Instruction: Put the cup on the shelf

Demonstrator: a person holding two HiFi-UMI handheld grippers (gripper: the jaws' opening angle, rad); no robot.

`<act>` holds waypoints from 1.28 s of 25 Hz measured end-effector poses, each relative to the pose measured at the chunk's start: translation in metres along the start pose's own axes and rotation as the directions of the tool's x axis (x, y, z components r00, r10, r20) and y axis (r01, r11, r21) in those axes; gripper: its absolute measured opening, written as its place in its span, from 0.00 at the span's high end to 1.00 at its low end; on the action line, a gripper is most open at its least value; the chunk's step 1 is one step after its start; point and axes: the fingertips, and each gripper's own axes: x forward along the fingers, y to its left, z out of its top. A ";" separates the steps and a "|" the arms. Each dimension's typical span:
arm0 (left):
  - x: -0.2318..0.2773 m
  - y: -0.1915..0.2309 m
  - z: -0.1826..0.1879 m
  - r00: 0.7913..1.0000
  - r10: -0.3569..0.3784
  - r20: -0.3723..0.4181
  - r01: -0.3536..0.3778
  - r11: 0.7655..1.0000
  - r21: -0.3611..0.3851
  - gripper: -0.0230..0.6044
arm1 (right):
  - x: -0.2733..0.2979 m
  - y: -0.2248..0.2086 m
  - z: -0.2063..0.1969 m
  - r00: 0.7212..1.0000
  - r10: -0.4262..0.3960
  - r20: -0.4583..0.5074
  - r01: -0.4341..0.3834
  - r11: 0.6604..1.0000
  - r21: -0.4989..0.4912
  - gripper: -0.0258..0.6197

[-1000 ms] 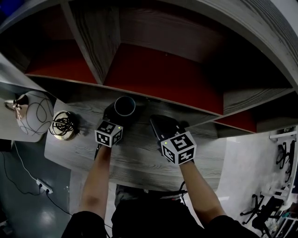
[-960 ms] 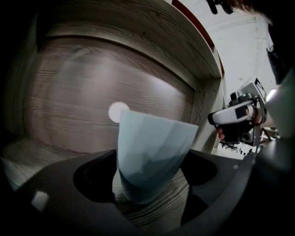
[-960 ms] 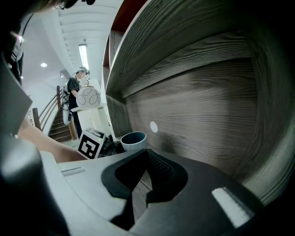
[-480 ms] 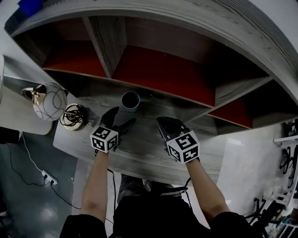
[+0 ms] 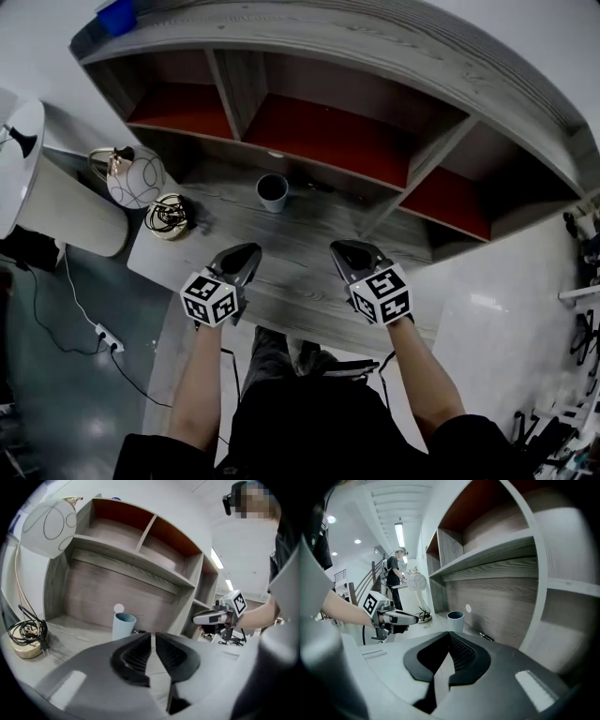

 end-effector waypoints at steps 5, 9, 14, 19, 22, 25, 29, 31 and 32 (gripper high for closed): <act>-0.021 -0.045 0.000 1.000 -0.028 0.012 0.027 1.000 0.011 0.96 | -0.038 0.010 -0.001 1.000 0.004 0.013 -0.003 1.000 -0.016 0.94; -0.029 -0.075 0.000 0.999 -0.048 0.027 0.047 0.999 0.013 0.96 | -0.059 0.019 -0.005 0.999 0.007 0.033 -0.007 1.000 -0.008 0.94; -0.033 -0.102 -0.004 0.997 -0.069 0.034 0.068 0.998 0.016 0.96 | -0.076 0.029 -0.014 0.999 0.013 0.045 -0.013 1.000 0.005 0.94; -0.039 -0.122 -0.020 0.995 -0.099 -0.001 0.099 0.995 0.021 0.96 | -0.087 0.036 -0.022 0.998 0.016 0.056 -0.017 1.000 0.018 0.94; -0.045 -0.126 -0.027 0.995 -0.098 -0.013 0.099 0.995 0.024 0.96 | -0.089 0.040 -0.024 0.998 0.019 0.065 -0.020 1.000 0.019 0.94; -0.052 -0.128 -0.031 0.996 -0.092 -0.020 0.093 0.995 0.027 0.96 | -0.090 0.048 -0.027 0.997 0.028 0.071 -0.029 0.999 0.021 0.94; -0.059 -0.130 -0.033 0.996 -0.084 -0.019 0.084 0.996 0.029 0.96 | -0.091 0.058 -0.030 0.996 0.039 0.074 -0.041 0.999 0.024 0.94; -0.061 -0.131 -0.034 0.997 -0.080 -0.017 0.081 0.996 0.032 0.96 | -0.092 0.061 -0.031 0.996 0.043 0.075 -0.045 0.999 0.022 0.94; -0.062 -0.131 -0.034 0.997 -0.079 -0.016 0.079 0.996 0.034 0.96 | -0.092 0.062 -0.031 0.996 0.044 0.076 -0.046 0.999 0.021 0.94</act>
